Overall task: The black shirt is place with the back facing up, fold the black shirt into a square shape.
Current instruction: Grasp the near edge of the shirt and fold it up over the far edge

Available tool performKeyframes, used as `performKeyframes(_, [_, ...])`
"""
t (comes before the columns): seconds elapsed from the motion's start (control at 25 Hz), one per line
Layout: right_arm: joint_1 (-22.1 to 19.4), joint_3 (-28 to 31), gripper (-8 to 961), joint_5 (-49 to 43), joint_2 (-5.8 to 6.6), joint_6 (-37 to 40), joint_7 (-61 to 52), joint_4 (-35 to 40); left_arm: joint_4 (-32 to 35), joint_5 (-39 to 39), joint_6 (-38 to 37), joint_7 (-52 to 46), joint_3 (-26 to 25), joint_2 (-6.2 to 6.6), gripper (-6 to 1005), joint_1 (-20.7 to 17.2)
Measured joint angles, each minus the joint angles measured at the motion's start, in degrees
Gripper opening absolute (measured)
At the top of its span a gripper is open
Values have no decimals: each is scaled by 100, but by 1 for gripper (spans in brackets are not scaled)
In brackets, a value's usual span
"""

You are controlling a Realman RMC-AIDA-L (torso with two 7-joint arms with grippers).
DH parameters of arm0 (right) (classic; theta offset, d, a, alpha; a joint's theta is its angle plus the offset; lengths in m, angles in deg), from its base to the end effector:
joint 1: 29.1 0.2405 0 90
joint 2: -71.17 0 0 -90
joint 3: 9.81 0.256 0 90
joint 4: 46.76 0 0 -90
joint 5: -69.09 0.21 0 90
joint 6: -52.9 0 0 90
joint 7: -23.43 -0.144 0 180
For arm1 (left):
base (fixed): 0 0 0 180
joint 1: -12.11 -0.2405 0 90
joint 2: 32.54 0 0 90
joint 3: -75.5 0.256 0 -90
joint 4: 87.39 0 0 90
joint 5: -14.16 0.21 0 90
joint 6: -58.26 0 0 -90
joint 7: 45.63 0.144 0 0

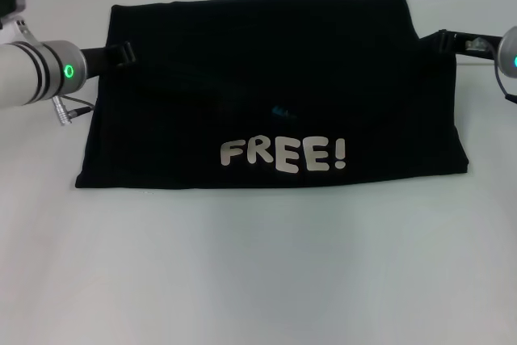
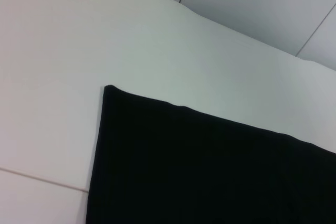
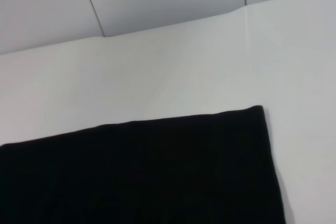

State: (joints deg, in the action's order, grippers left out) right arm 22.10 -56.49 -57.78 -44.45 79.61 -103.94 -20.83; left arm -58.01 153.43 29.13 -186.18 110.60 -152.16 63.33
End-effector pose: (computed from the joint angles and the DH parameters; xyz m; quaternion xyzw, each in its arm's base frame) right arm 0.2453 0.4931 0.0268 -0.7400 0.4730 0.1537 0.4528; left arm -0.2525 0.4827 0.0179 -0.6768 -0.5621 -0.1898 0.4357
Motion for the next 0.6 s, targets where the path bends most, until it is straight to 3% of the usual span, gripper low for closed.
performKeyframes(0.16, [35,-119,46,0,-20,-208,26,-11,48,-90,100,-17,14,-18,55,2])
performKeyframes(0.4, [81,-135,47,-10,70,-214,32,0,71,-185,142,-21,4,17,56,43])
performKeyframes(0.6, [143,-323,47,-19,84,-421,110,-23,51,-185,327,-23,18,-27,56,53])
